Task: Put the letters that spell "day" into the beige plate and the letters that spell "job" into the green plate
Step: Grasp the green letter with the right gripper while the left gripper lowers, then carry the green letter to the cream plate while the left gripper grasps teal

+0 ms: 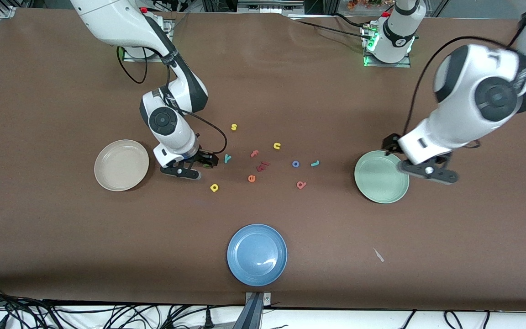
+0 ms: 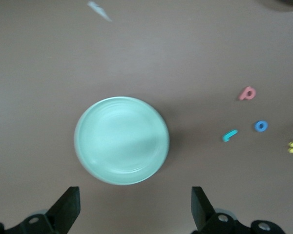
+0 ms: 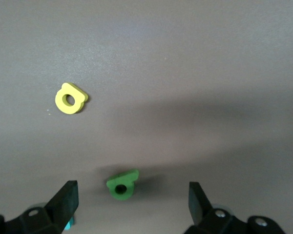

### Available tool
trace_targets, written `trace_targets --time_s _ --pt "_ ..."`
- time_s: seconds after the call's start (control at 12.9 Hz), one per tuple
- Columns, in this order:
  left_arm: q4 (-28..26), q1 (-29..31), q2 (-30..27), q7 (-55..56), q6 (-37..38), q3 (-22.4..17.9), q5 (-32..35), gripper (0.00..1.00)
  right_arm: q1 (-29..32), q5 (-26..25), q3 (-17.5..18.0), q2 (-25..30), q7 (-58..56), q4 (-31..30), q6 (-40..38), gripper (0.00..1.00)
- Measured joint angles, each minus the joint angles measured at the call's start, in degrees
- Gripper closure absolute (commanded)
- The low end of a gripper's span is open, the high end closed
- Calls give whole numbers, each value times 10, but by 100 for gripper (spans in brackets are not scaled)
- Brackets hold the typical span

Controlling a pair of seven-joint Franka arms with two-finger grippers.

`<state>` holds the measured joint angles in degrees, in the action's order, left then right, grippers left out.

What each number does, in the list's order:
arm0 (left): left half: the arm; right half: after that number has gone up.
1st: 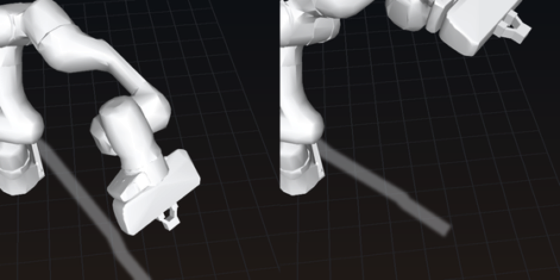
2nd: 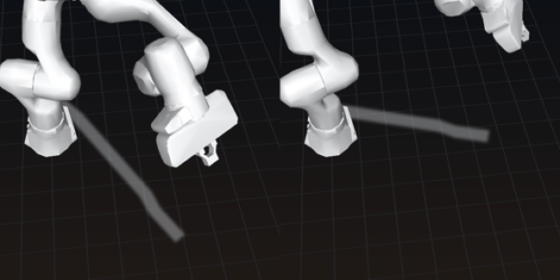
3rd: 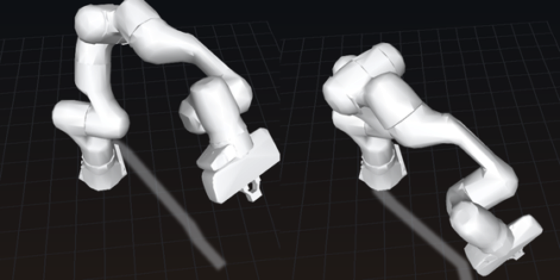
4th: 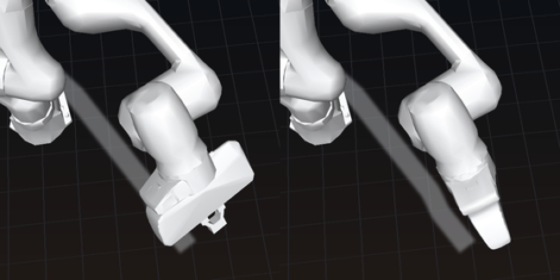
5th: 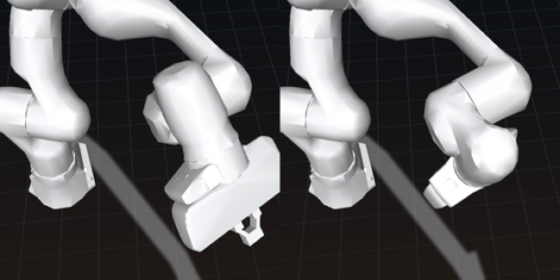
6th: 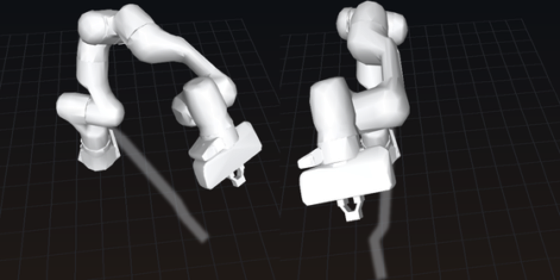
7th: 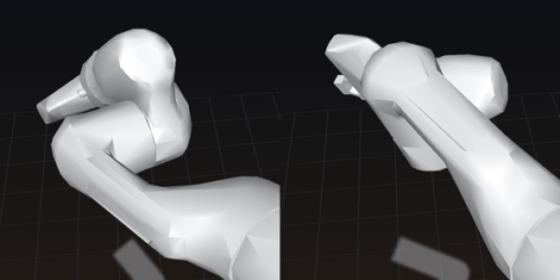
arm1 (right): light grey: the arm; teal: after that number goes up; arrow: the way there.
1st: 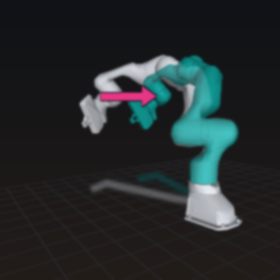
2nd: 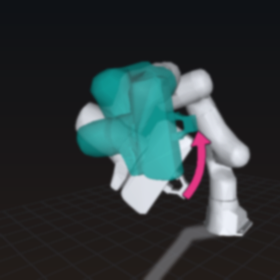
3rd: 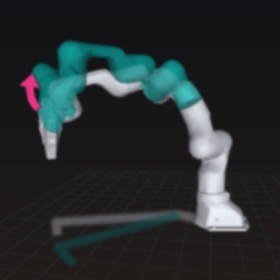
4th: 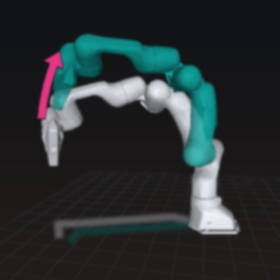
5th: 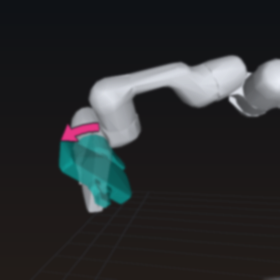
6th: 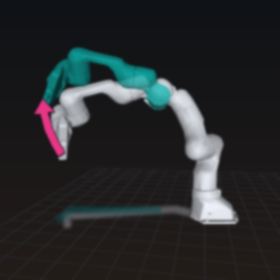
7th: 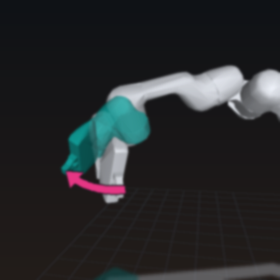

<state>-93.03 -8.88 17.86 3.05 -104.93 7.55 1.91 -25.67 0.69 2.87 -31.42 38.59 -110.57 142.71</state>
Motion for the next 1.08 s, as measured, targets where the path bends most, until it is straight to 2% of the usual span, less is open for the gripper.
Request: trace_targets --time_s 0.15,0.7,0.93,1.08 --pt "19 -23 40 46 -27 0 0 0 -5 0 0 -17 14 18 1 3" --pt "14 -82 150 192 -141 1 0 0 -22 0 0 -39 45 28 1 20" --pt "-33 -102 168 250 -212 2 0 1 -24 0 0 -40 54 28 0 38" --pt "-55 -131 169 310 -230 2 1 4 -24 0 0 -40 54 28 0 49"
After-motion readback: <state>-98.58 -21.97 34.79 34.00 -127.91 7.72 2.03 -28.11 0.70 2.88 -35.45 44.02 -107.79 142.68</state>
